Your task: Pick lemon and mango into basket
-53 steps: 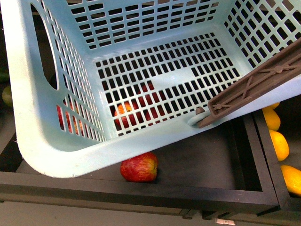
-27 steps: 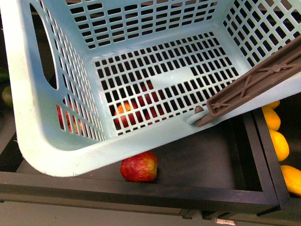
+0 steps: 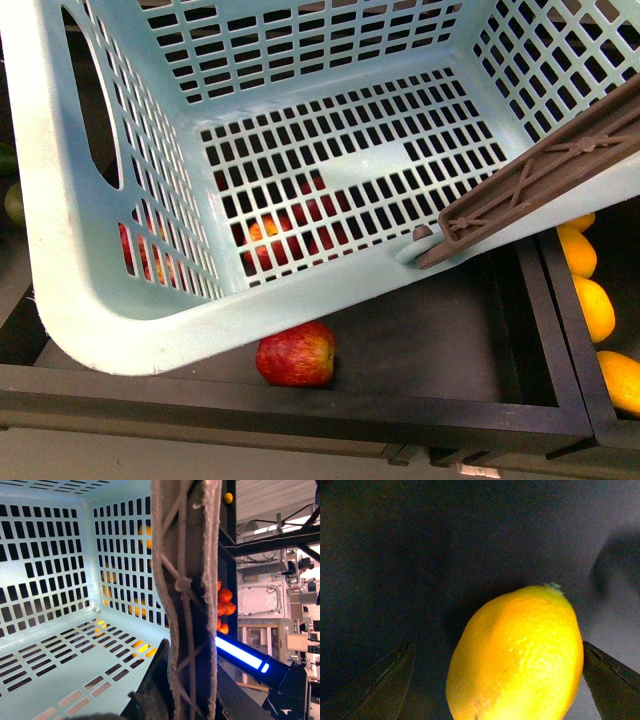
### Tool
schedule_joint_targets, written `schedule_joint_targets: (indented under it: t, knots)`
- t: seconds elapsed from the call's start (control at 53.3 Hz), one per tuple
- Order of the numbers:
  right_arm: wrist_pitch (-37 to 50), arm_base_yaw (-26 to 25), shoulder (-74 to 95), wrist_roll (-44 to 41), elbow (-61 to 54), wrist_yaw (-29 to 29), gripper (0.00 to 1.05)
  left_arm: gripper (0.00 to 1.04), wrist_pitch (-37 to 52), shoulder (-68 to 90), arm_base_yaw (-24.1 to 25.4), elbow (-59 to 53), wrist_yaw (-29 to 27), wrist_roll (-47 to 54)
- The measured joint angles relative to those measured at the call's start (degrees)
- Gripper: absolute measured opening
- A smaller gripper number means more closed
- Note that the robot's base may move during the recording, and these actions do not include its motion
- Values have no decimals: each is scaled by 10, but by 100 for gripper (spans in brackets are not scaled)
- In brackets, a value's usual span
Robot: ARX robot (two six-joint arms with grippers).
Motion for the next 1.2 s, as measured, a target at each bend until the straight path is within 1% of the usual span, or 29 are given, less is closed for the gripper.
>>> schedule_joint_targets:
  t: [0.206,0.544,0.638,0.675,0.75,0.863,1.013,1.201]
  knots:
    - [-17,2,24,-11,45,5,96,7,0,0,0,0,0,0]
    - [-12,11,37,-24,43,3,96,7,0,0,0,0,0,0]
    - [-4,12,37,-33,28,4,80,7,0,0,0,0,0,0]
    - [4,11,37,-38,14,4,71,7,0,0,0,0,0,0]
    - [25,11,21,-55,-16,3,62,7,0,0,0,0,0,0]
    - [56,9,-14,-90,-66,-15,61,7,0,0,0,0,0,0]
    - [108,2,-92,-149,-157,-54,61,7,0,0,0,0,0,0]
    - [160,-18,-266,-252,-293,-132,61,7,0,0,0,0,0,0]
